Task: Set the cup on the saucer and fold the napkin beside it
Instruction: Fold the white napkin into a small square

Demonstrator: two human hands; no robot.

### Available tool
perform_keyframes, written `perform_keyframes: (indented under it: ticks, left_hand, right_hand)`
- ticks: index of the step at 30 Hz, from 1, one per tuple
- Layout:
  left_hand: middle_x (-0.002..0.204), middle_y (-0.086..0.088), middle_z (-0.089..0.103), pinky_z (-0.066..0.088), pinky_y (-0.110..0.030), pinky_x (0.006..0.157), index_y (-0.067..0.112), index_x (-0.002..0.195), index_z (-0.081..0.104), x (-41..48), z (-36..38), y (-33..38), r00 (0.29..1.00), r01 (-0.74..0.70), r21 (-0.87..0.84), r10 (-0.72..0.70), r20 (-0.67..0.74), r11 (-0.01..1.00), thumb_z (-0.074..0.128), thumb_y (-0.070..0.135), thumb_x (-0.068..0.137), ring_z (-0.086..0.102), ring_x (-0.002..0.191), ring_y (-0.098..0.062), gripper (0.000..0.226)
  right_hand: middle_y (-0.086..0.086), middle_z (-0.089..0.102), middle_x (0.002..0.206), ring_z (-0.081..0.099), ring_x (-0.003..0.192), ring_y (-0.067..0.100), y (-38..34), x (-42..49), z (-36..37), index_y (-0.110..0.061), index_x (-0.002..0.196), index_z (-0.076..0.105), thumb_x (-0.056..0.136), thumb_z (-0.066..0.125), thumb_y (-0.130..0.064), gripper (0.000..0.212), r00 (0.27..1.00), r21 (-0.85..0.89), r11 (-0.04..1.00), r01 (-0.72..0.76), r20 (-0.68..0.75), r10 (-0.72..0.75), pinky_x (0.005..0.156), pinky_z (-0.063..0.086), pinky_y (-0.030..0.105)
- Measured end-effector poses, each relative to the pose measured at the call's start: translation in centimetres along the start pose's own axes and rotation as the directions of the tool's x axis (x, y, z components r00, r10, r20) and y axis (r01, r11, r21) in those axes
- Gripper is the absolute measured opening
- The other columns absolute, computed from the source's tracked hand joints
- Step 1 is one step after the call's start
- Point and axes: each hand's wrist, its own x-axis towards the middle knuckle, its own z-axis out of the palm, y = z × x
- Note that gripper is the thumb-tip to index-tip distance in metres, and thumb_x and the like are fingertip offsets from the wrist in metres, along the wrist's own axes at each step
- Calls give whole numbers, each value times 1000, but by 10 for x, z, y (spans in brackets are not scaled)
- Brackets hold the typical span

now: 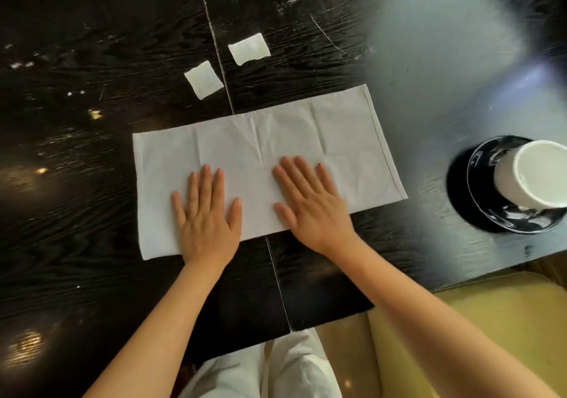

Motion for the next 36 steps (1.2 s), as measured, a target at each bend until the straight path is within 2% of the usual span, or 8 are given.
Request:
perform_keyframes:
  ticks: [7,12,18,20,23,27,30,36]
  left_hand:
    - [158,-6,5,-4,-40,118,17,149,3,-1,-4,-51,952,-304,91,299,58,948,0,57,93,-8,146,-17,69]
    - [160,3,-5,-2,-51,115,29,150,1,-1,-12,-85,757,-651,145,623,199,745,11,64,91,-3,147,-19,69]
    - [159,-4,9,2,-42,119,13,142,27,1,-20,-108,698,-716,149,697,164,682,10,43,101,-3,147,-17,53]
    - [151,-15,29,6,-41,119,5,137,36,-3,-23,-113,684,-729,163,717,135,665,18,31,102,0,146,-19,48]
    - [157,-6,7,3,-36,120,5,140,32,-11,-26,-123,674,-738,157,730,114,657,31,24,93,1,146,-18,51]
    - [143,1,39,3,-16,117,11,130,52,-13,-37,-133,749,-656,-34,656,96,754,18,34,101,9,143,0,50]
    - [122,16,54,25,2,100,37,113,57,-4,-59,-125,943,-287,-432,330,26,855,51,19,95,48,118,2,26]
    - [110,-7,63,41,-24,86,9,119,62,47,-77,-109,966,235,-772,-228,120,591,50,27,95,54,100,-18,32]
  right_hand:
    - [3,10,157,4,145,17,85,-32,-23,-16,149,9,92,9,-59,71,991,-101,992,-82,96,91,117,-2,35]
    - [6,4,157,-11,144,13,118,-36,-38,-16,149,1,90,9,-65,77,965,-114,982,152,231,-122,117,-6,29]
    - [14,47,140,43,128,29,145,-38,-70,0,131,50,86,42,-1,46,913,-75,914,400,124,-389,109,34,30]
    - [14,55,133,53,121,32,145,-37,-78,-1,122,59,75,60,13,49,934,-39,936,351,82,-347,93,49,43]
    - [0,61,127,62,112,23,145,-30,-84,-11,112,67,75,62,13,44,978,152,968,198,41,-207,96,44,25]
    - [-43,62,94,59,91,-17,150,-16,-100,-37,95,68,87,60,-7,33,987,451,886,-110,152,45,86,39,1]
    - [-30,64,61,53,59,-16,157,0,-110,-38,74,67,87,62,-17,26,951,567,766,-304,231,206,66,38,-1]
    - [-13,70,67,62,61,-1,153,39,-113,-14,89,67,78,64,-35,24,897,828,384,-408,286,337,64,52,12]
